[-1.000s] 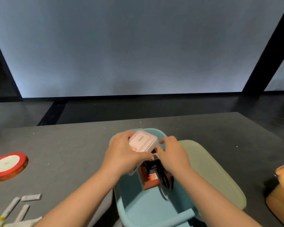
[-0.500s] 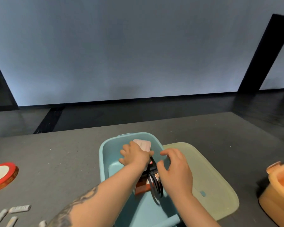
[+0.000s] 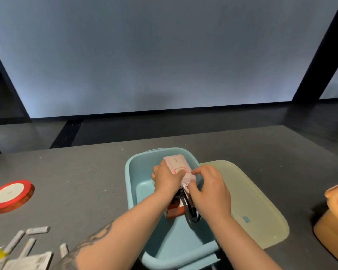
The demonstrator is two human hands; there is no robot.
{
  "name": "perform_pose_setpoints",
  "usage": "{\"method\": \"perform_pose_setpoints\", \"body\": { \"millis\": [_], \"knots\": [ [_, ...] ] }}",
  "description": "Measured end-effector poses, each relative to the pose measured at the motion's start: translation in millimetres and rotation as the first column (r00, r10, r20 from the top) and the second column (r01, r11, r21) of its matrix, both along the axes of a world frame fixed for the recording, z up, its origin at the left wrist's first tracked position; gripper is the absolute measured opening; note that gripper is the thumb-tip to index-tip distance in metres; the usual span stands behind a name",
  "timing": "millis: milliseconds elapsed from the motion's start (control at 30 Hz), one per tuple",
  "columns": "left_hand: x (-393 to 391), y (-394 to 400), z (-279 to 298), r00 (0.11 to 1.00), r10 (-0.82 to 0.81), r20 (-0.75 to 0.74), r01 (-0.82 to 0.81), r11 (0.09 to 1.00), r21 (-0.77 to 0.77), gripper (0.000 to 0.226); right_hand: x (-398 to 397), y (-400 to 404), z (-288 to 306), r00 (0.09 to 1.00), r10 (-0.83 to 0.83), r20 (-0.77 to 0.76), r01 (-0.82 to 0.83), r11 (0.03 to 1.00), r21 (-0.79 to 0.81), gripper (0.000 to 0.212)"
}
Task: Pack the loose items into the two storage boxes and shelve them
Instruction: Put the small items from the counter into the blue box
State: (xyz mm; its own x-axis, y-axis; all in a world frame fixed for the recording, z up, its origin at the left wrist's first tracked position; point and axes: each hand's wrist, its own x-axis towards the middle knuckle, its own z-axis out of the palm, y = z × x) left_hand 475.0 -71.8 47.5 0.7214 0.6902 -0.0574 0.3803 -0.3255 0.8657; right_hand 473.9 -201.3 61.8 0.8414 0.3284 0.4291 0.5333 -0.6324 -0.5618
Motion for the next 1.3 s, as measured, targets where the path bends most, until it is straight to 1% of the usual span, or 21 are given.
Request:
{"method": "perform_pose_setpoints", "body": {
  "millis": [67,133,233,267,367,400,467,567,667,733,800,900,967,1033,1133,1200,1233,1300],
  "knots": [
    [-3,-1,3,0.999,-0.039,-0.003,0.039,0.999,0.006,0.050,0,-1,0,1.000,0.010,0.005,-0.010,1.000,0.013,0.014],
    [-13,5,12,0.995,-0.099,0.001,0.098,0.995,0.031,0.050,-1,-4,2,1.000,0.027,0.013,-0.027,1.000,-0.014,0.016],
    [-48,21,34,0.987,-0.145,0.066,0.134,0.981,0.141,0.058,-6,-4,10,0.998,0.066,0.016,-0.065,0.996,-0.061,0.022],
    [-66,28,42,0.982,-0.152,0.111,0.129,0.973,0.193,0.054,-11,-2,14,0.997,0.078,0.009,-0.078,0.995,-0.059,0.023],
    [-137,58,55,0.969,-0.137,0.207,0.055,0.932,0.359,0.029,-36,16,29,0.987,0.158,0.002,-0.158,0.987,-0.018,0.024],
    [-166,70,55,0.969,-0.101,0.225,0.004,0.918,0.396,0.024,-49,25,34,0.979,0.204,0.006,-0.204,0.979,0.000,0.023],
    [-225,95,50,0.966,0.023,0.258,-0.139,0.887,0.440,0.019,-80,43,39,0.953,0.302,0.031,-0.303,0.952,0.045,0.023],
    [-308,120,35,0.939,0.243,0.242,-0.332,0.824,0.460,0.017,-134,71,34,0.878,0.473,0.071,-0.477,0.874,0.086,0.026],
    [-364,123,9,0.907,0.373,0.195,-0.421,0.806,0.416,0.015,-182,92,9,0.790,0.611,0.052,-0.613,0.787,0.067,0.027],
    [-387,117,-10,0.899,0.404,0.167,-0.437,0.821,0.367,0.015,-202,99,-18,0.762,0.646,-0.039,-0.647,0.763,-0.005,0.028],
    [-399,111,-28,0.908,0.398,0.128,-0.417,0.842,0.342,0.019,-212,103,-44,0.768,0.617,-0.172,-0.634,0.771,-0.060,0.029],
    [-396,110,-44,0.934,0.351,0.066,-0.352,0.873,0.336,0.021,-214,108,-68,0.822,0.508,-0.255,-0.558,0.809,-0.186,0.030],
    [-379,113,-46,0.958,0.283,0.039,-0.276,0.884,0.378,0.022,-212,113,-75,0.857,0.428,-0.288,-0.501,0.822,-0.270,0.041],
    [-354,117,-46,0.980,0.197,-0.005,-0.177,0.895,0.409,0.025,-210,119,-80,0.880,0.357,-0.315,-0.454,0.827,-0.331,0.057],
    [-317,125,-49,0.988,0.070,-0.138,-0.001,0.895,0.447,0.036,-210,126,-84,0.892,0.280,-0.356,-0.413,0.826,-0.384,0.075],
    [-301,132,-55,0.970,0.006,-0.241,0.114,0.872,0.477,0.043,-209,129,-87,0.899,0.251,-0.359,-0.393,0.825,-0.406,0.078],
    [-296,135,-59,0.962,-0.003,-0.275,0.142,0.860,0.490,0.045,-208,130,-88,0.901,0.245,-0.358,-0.386,0.827,-0.408,0.077],
    [-293,141,-66,0.956,0.006,-0.294,0.150,0.850,0.505,0.049,-207,131,-91,0.902,0.243,-0.356,-0.380,0.838,-0.392,0.072]
  ]
}}
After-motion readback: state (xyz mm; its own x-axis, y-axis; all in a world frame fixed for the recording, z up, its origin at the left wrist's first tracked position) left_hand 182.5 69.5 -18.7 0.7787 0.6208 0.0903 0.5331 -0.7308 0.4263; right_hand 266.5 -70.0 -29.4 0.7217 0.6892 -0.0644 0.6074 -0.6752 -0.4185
